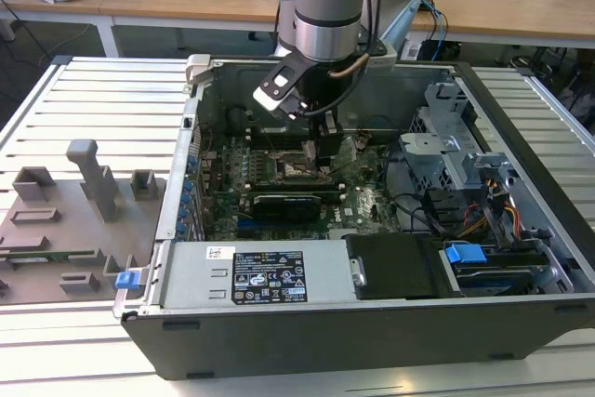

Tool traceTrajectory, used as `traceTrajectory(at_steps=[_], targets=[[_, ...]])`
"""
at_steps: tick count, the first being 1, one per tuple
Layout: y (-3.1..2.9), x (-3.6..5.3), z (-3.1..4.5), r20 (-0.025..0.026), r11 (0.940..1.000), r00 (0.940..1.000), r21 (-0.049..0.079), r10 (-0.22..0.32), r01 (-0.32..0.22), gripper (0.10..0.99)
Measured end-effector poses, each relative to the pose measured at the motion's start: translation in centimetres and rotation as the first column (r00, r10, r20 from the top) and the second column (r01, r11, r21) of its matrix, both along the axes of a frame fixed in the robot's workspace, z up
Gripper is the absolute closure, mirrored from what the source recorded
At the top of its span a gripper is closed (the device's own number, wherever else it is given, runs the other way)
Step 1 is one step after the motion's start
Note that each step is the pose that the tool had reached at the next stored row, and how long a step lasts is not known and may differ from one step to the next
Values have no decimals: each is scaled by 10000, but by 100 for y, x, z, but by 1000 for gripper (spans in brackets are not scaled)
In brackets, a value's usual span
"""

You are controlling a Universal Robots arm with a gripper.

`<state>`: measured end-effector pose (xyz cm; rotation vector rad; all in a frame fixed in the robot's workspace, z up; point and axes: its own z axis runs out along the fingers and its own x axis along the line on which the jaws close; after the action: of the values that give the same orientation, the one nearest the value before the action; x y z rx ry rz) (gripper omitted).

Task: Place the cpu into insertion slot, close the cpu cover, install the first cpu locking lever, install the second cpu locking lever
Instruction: 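Place the cpu into insertion slot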

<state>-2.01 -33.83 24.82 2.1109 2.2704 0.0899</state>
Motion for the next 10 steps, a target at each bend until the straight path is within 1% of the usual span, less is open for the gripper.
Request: traceTrajectory(at_steps=[10], targets=[[0,0,-1,0,9983,9983,-4,-590,590,541]])
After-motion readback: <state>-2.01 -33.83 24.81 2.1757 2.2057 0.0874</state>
